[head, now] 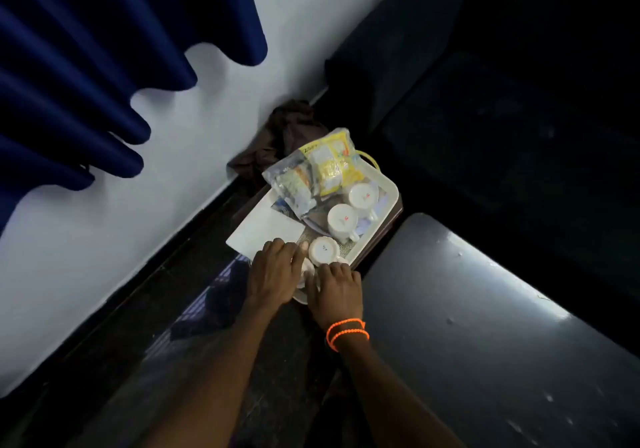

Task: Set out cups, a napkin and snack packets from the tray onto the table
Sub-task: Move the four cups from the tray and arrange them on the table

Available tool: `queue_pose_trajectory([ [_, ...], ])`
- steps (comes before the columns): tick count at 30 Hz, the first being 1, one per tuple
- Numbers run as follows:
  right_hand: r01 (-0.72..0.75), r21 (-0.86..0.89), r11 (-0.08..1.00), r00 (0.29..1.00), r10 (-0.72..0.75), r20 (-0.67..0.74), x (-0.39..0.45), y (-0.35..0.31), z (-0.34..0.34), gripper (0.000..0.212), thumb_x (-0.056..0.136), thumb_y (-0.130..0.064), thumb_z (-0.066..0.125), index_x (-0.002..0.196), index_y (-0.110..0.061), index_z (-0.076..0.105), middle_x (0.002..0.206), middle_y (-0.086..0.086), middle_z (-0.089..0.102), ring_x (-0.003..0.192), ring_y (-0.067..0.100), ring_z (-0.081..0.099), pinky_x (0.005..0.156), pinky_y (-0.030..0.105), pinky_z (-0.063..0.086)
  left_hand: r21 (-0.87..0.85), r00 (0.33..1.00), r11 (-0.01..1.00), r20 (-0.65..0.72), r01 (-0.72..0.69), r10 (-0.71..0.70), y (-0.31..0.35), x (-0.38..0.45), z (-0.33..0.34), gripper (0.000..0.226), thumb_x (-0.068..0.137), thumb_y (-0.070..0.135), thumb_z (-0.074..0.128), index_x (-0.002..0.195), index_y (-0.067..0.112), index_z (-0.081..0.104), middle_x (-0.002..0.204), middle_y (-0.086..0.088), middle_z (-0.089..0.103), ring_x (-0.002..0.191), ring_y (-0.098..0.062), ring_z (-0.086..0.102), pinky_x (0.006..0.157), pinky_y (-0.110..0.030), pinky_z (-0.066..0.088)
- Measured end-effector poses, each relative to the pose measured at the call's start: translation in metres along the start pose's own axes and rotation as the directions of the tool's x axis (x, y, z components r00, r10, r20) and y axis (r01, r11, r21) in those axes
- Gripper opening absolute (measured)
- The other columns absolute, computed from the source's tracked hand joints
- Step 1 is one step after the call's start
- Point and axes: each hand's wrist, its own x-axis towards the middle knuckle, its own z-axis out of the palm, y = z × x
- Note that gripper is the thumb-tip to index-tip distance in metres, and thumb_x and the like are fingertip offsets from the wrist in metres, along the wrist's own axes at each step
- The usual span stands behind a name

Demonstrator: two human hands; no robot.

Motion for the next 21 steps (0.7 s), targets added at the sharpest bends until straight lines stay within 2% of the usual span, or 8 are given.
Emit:
queue_pose_trajectory([
  [2, -0.078, 0.029, 0.997, 0.997, 0.078, 0.006, 0.0, -0.005, 0.007, 0.041, 0.098, -0.047, 0.043, 0.089, -0.018, 0.071, 0.088, 0.004, 0.072, 0.091, 0.026, 0.062, 0.08, 0.04, 0.045, -0.042, 0.991, 0.991, 0.045, 0.13, -0.128, 0.002, 0.004, 0.005, 0.069, 0.106, 0.057, 0.021, 0.104, 0.01, 0.072, 0.106, -0.017, 0.069, 0.101, -0.036, 0.065, 0.085, -0.046, 0.052],
  [6, -0.202, 0.128, 0.971, 0.979, 0.197, 0.05, -0.001, -0.011, 0.017, 0.041, 0.099, -0.048, 0.045, 0.095, -0.02, 0.074, 0.093, 0.002, 0.076, 0.1, 0.026, 0.062, 0.085, 0.041, 0.042, -0.07, 0.936, 0.936, 0.107, 0.345, -0.337, 0.009, 0.012, 0.012, 0.069, 0.107, 0.056, 0.026, 0.11, 0.005, 0.072, 0.115, -0.022, 0.072, 0.108, -0.04, 0.067, 0.088, -0.046, 0.052],
  [9, -0.246, 0.227, 0.942, 0.969, 0.24, 0.055, 0.0, -0.012, 0.017, 0.039, 0.099, -0.048, 0.047, 0.104, -0.022, 0.076, 0.101, -0.001, 0.077, 0.108, 0.024, 0.06, 0.089, 0.041, 0.041, -0.094, 0.874, 0.881, 0.208, 0.464, -0.439, 0.009, 0.018, 0.011, 0.064, 0.103, 0.058, 0.042, 0.118, 0.002, 0.07, 0.123, -0.022, 0.07, 0.115, -0.04, 0.065, 0.092, -0.044, 0.051],
  [13, -0.251, 0.385, 0.888, 0.967, 0.243, 0.069, 0.0, -0.017, 0.012, 0.035, 0.101, -0.047, 0.05, 0.101, -0.024, 0.077, 0.102, -0.006, 0.076, 0.112, 0.02, 0.057, 0.091, 0.039, 0.041, -0.278, 0.783, 0.734, 0.295, 0.619, -0.549, 0.005, 0.013, 0.005, 0.065, 0.088, 0.057, 0.068, 0.122, 0.001, 0.068, 0.126, -0.021, 0.071, 0.117, -0.039, 0.066, 0.093, -0.039, 0.054],
  [15, -0.213, 0.482, 0.85, 0.974, 0.226, 0.032, -0.001, -0.018, 0.006, 0.028, 0.099, -0.041, 0.058, 0.098, -0.023, 0.078, 0.098, -0.002, 0.076, 0.109, 0.022, 0.057, 0.09, 0.04, 0.044, -0.407, 0.739, 0.619, 0.319, 0.672, -0.593, 0.001, 0.006, 0.0, 0.058, 0.083, 0.052, 0.076, 0.115, 0.003, 0.072, 0.118, -0.019, 0.074, 0.109, -0.037, 0.07, 0.09, -0.04, 0.059],
  [17, -0.153, 0.577, 0.802, 0.982, 0.189, -0.002, -0.003, -0.016, 0.001, 0.022, 0.097, -0.035, 0.065, 0.101, -0.019, 0.08, 0.105, 0.002, 0.073, 0.11, 0.023, 0.056, 0.094, 0.038, 0.046, -0.589, 0.671, 0.378, 0.422, 0.714, -0.61, -0.004, -0.003, -0.007, 0.047, 0.079, 0.043, 0.083, 0.107, 0.006, 0.076, 0.107, -0.015, 0.078, 0.094, -0.031, 0.075, 0.074, -0.042, 0.065],
  [19, -0.15, 0.688, 0.71, 0.982, 0.189, 0.019, -0.003, -0.011, -0.006, 0.018, 0.094, -0.03, 0.07, 0.101, -0.016, 0.08, 0.121, 0.002, 0.063, 0.118, 0.015, 0.053, 0.096, 0.018, 0.042, -0.684, 0.63, 0.148, 0.537, 0.715, -0.56, -0.008, -0.014, -0.012, 0.041, 0.078, 0.036, 0.086, 0.106, 0.008, 0.076, 0.097, -0.012, 0.08, 0.08, -0.023, 0.077, 0.054, -0.03, 0.061],
  [21, -0.18, 0.8, 0.572, 0.97, 0.238, 0.048, -0.001, -0.005, -0.016, 0.017, 0.089, -0.026, 0.077, 0.104, -0.017, 0.077, 0.13, -0.001, 0.055, 0.118, 0.003, 0.054, 0.092, 0.005, 0.042, -0.719, 0.643, 0.044, 0.589, 0.693, -0.49, -0.006, -0.02, -0.013, 0.036, 0.08, 0.034, 0.085, 0.105, 0.009, 0.077, 0.094, -0.01, 0.082, 0.081, -0.022, 0.078, 0.054, -0.027, 0.059],
])
